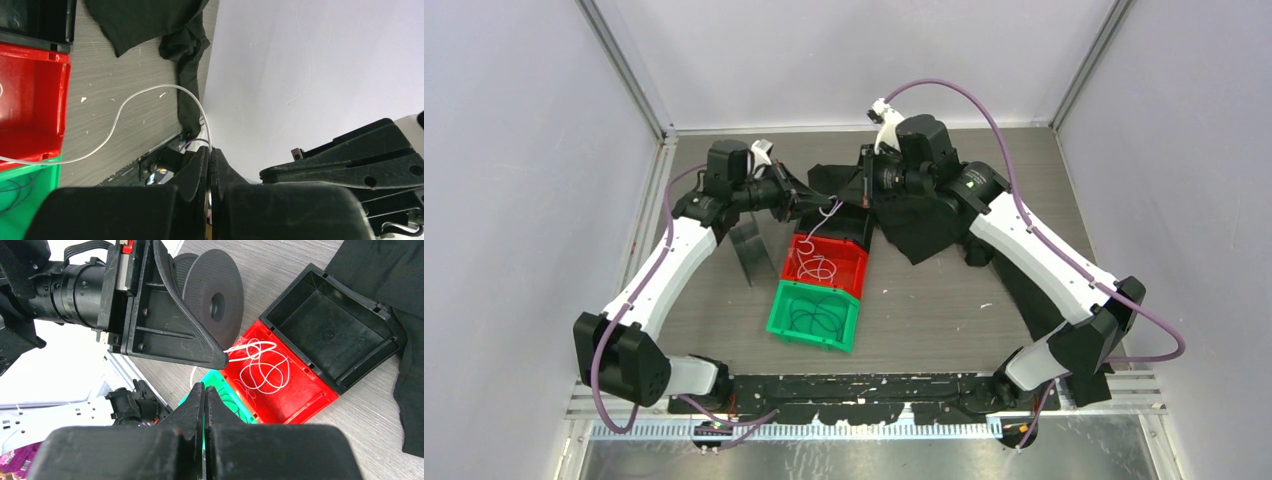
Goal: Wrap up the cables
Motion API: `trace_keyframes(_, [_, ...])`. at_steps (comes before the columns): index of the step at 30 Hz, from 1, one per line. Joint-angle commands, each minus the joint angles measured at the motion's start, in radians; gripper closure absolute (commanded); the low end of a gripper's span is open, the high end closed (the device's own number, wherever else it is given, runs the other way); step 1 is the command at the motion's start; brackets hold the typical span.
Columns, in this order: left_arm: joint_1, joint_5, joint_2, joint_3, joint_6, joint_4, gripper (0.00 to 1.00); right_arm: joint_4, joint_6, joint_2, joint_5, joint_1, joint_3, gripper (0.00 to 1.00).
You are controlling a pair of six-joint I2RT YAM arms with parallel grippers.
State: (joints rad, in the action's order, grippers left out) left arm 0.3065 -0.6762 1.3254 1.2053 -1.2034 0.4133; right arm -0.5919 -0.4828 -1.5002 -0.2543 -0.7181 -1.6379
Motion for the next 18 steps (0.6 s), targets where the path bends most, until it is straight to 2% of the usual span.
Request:
trace_keyframes(1, [0.001,-0.047,-0.011,0.028,0.041,-0.049,0.99,0.036,-0.012,-0.010,-0.006,-0.001,-0.004,0.89])
trace_keyframes(3, [-0.010,-0.053,-0.007,0.081,0.137,0.027,0.99,0.010,0.004,-0.009,0.011,0.000,-0.017,0.46])
trace_keyframes(4, [-0.021,-0.059,-0.004,0.122,0.205,0.082,0.99,0.003,0.013,0.000,0.028,0.003,-0.018,0.36])
trace_keyframes(5, [-0.032,-0.066,0.003,0.172,0.295,0.159,0.99,0.003,0.027,0.015,0.043,0.008,-0.013,0.31])
trace_keyframes(8, [-0.054,-0.086,0.051,0.354,0.603,0.416,1.00,0.055,0.110,0.073,0.079,0.023,0.046,0.31])
trace_keyframes(11, [-0.056,-0.073,0.090,0.484,0.854,0.610,0.99,0.208,0.210,0.142,0.081,0.025,0.178,0.33])
trace_keyframes(15, [-0.056,-0.070,0.118,0.548,1.061,0.747,0.99,0.454,0.340,0.201,0.030,0.025,0.362,0.33])
trace_keyframes(18, [-0.056,-0.074,0.106,0.556,1.166,0.799,1.00,0.603,0.346,0.203,0.004,0.025,0.441,0.33])
